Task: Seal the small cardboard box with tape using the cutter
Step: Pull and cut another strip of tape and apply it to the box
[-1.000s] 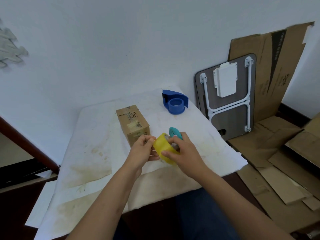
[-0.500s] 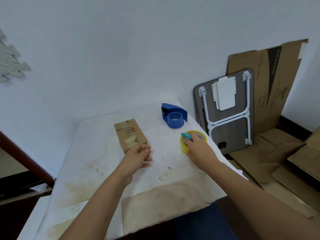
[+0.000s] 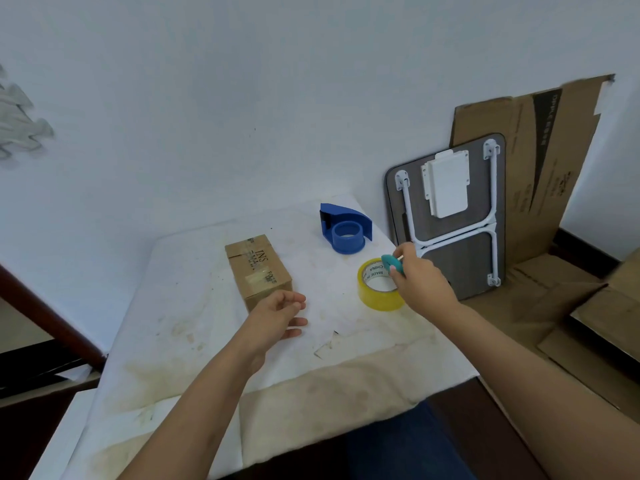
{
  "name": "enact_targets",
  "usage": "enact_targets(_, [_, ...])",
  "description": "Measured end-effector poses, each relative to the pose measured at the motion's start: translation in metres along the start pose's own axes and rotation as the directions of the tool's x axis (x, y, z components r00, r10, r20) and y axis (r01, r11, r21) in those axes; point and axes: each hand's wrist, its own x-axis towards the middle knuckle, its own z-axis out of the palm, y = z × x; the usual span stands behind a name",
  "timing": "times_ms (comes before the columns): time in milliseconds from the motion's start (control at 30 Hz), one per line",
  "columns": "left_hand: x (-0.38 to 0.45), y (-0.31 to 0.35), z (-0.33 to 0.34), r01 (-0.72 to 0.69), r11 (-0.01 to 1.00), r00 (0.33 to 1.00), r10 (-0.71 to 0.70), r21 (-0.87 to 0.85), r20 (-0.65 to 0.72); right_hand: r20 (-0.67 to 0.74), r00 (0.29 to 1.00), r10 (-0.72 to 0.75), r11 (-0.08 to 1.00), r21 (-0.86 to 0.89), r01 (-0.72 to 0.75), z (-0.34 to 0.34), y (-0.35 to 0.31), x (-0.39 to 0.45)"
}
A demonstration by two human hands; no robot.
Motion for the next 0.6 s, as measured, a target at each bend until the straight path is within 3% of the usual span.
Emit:
enact_targets(200, [-0.007, -0.002, -0.012, -0.012, 1.000, 1.000, 0.012, -0.019, -0.018, 0.026, 0.997, -0.069, 0.997, 0.021, 0.069, 0.010, -0.003, 0.009])
enact_targets(400, [-0.010, -0.002, -0.021, -0.022, 0.999, 0.999, 0.021, -0.034, -0.026, 0.031, 0.999, -0.043, 0.974, -0.221, 0.049, 0.017, -0.006, 0.011])
enact_targets(500, [-0.009, -0.002, -0.021, -0.019, 0.999, 1.000, 0.019, -0.032, -0.025, 0.034, 0.999, -0.009, 0.980, -0.197, 0.016, 0.017, -0.007, 0.009])
enact_targets(600, [-0.007, -0.002, -0.021, -0.023, 0.999, 0.999, 0.022, -0.033, -0.027, -0.032, 0.997, -0.064, 0.985, -0.165, 0.058, 0.017, -0.006, 0.011])
